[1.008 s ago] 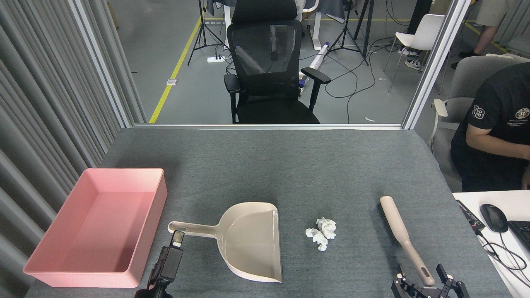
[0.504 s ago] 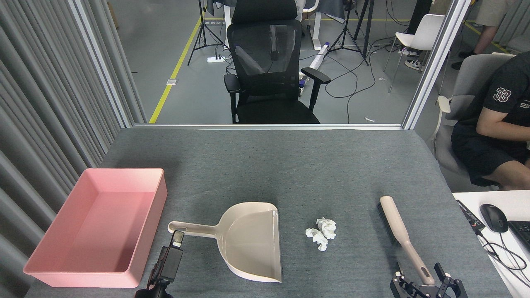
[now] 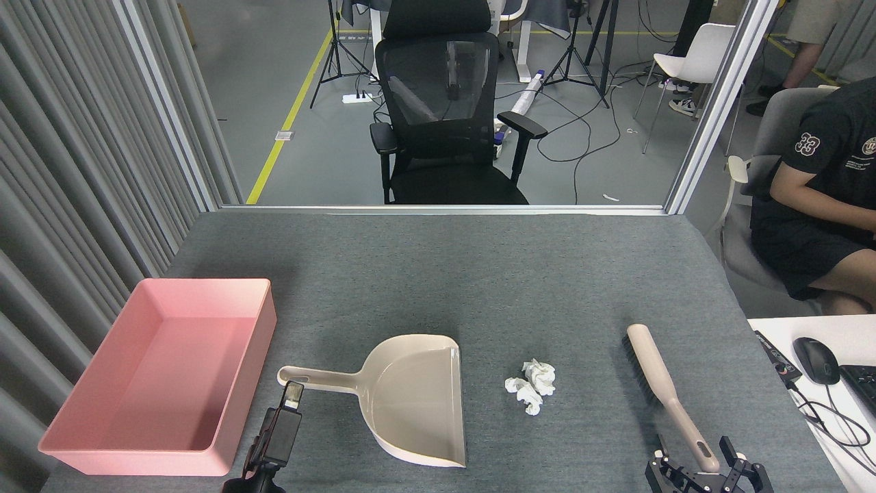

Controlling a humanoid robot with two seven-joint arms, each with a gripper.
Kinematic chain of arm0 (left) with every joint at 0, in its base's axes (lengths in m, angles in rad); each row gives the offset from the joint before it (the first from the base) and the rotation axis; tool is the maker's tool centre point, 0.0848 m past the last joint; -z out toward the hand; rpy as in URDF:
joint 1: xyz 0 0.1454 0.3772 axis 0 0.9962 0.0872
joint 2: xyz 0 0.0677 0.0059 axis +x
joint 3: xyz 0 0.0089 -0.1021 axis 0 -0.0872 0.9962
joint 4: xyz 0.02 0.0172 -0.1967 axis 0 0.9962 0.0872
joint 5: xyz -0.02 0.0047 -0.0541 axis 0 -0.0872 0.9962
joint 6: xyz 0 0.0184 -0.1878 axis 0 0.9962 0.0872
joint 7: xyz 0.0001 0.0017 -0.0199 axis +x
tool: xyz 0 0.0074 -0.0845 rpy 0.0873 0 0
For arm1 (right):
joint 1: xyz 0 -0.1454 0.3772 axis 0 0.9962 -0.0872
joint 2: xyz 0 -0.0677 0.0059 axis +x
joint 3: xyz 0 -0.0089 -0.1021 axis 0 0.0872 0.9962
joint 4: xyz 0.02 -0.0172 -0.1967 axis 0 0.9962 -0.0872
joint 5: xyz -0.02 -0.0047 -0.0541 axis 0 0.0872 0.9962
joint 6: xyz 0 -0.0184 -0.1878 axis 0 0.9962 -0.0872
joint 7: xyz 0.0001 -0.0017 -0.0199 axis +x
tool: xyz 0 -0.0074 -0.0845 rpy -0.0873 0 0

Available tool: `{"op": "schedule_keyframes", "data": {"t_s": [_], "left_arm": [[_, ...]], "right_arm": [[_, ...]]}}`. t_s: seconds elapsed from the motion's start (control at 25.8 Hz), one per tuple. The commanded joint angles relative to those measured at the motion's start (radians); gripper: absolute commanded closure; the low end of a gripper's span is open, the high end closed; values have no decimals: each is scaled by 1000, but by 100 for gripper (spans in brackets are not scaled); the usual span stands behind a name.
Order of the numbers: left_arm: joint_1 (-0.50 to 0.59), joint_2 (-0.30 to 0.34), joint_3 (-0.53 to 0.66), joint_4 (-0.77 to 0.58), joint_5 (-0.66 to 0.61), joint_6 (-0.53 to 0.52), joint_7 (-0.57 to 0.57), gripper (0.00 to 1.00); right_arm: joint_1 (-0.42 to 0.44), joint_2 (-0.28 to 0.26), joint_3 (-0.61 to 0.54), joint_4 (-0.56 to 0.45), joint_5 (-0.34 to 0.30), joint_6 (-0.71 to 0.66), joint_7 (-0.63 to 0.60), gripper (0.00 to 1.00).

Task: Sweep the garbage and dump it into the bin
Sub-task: 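Close the left gripper on the dustpan handle and the right gripper on the brush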

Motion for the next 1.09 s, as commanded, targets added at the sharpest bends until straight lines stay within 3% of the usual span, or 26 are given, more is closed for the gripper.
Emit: {"op": "schedule_keyframes", "data": {"t_s": [0.0, 0.12, 0.43, 1.05], "left_arm": [[-1, 0, 0, 0, 0, 0, 0, 0], [-1, 0, 0, 0, 0, 0, 0, 0], [-1, 0, 0, 0, 0, 0, -1, 0], [-4, -2, 0, 0, 0, 0, -1, 0]], "right_arm": [[1, -2, 0, -1, 1, 2, 1, 2], [1, -1, 0, -1, 1, 2, 1, 3], [4, -2, 3, -1, 2, 2, 1, 16], [5, -4, 3, -4, 1, 0, 0, 23]]}}
